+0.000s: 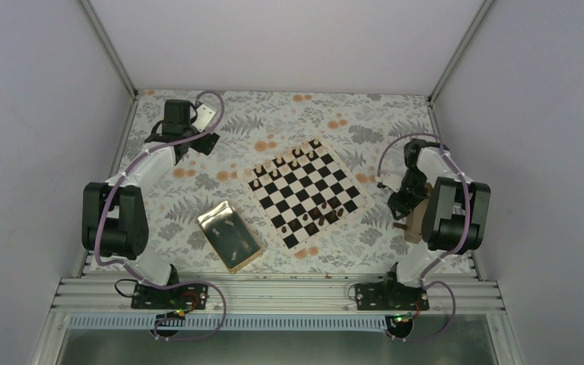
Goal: Set up the chess pieces on the board
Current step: Pick up the chess piece at the center of the board.
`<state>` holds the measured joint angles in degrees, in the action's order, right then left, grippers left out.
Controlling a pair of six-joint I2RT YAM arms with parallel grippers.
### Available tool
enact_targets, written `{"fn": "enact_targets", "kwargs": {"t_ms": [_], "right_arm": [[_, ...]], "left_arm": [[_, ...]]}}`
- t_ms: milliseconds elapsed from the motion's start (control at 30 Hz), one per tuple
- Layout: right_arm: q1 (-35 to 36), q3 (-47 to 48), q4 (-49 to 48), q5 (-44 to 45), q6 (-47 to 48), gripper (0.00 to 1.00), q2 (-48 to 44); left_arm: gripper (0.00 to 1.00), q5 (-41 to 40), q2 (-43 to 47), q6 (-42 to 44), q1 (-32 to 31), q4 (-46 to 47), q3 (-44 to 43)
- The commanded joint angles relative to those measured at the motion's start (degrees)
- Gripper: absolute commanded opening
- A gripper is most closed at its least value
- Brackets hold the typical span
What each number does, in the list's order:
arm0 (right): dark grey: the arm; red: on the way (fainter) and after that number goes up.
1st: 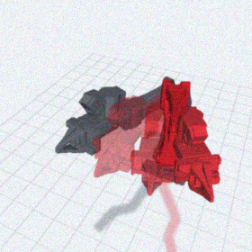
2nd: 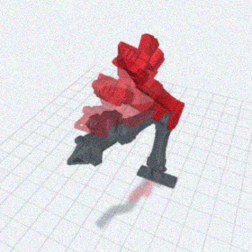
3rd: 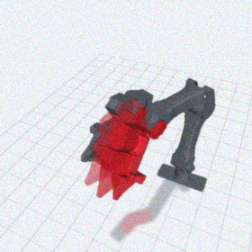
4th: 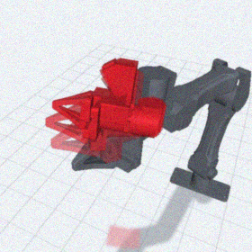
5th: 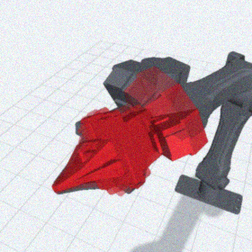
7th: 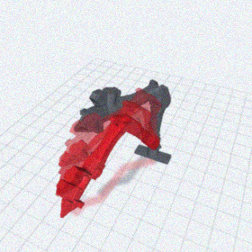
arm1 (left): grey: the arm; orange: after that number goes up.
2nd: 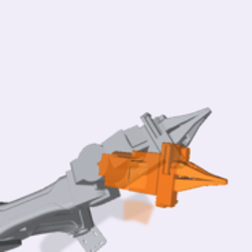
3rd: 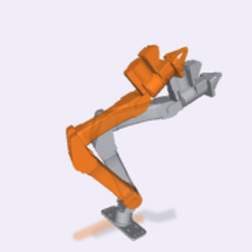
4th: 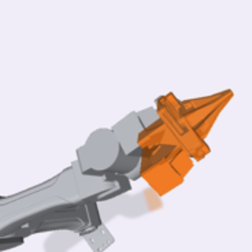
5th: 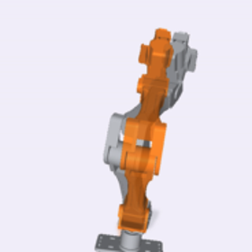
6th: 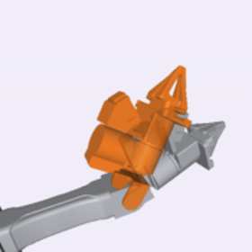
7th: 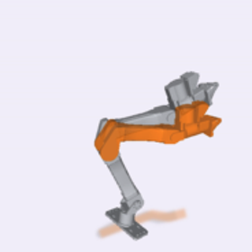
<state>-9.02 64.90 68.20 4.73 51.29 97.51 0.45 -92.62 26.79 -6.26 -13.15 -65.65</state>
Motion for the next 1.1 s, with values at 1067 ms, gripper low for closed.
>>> {"fn": "enact_targets", "kwargs": {"t_ms": [1067], "right_arm": [[12.2, -13.4, -10.0, 12.7, -1.3, 0.46, -3.3]], "left_arm": [[1.00, -0.3, 1.9, -0.3, 0.0, 4.8, 5.2]]}}
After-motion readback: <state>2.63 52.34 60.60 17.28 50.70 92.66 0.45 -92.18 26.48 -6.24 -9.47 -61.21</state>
